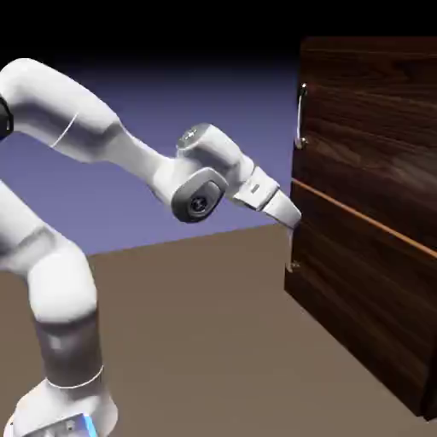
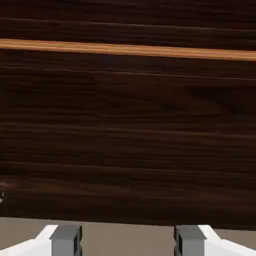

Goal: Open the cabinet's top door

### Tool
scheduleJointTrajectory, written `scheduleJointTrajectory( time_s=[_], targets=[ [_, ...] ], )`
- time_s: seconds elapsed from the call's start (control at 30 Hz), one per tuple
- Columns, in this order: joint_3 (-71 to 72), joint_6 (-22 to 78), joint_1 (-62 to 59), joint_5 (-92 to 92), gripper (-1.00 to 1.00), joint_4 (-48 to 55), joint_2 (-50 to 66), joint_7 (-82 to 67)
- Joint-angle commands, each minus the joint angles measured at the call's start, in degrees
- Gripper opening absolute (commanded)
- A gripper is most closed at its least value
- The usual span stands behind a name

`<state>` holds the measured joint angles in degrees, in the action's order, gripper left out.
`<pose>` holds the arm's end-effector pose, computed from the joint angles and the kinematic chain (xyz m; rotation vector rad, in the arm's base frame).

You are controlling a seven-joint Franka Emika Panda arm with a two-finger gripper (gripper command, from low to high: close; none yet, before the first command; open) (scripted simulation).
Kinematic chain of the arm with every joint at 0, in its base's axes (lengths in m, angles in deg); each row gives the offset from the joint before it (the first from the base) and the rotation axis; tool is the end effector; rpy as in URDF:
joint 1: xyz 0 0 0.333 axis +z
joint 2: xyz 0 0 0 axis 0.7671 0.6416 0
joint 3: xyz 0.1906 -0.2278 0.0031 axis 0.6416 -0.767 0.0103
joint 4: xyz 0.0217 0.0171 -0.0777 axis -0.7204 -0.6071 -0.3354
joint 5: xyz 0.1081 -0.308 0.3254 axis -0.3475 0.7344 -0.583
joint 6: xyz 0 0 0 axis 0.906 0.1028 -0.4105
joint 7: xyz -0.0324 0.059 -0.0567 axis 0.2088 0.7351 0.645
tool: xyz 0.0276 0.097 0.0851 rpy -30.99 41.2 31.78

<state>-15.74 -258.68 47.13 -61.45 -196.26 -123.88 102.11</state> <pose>0.4787 -0.0035 0.4192 -2.4097 0.9803 -1.1219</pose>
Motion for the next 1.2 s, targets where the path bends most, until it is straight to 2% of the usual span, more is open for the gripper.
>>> scheduleJointTrajectory(
  time_s=[0.0,1.17],
  targets=[
    [1.4,0.0,-1.4,-2.5,0.00,0.9,-0.7,-1.2],
    [51.5,1.2,-48.6,-89.7,0.00,31.3,-24.1,-44.2]
  ],
)
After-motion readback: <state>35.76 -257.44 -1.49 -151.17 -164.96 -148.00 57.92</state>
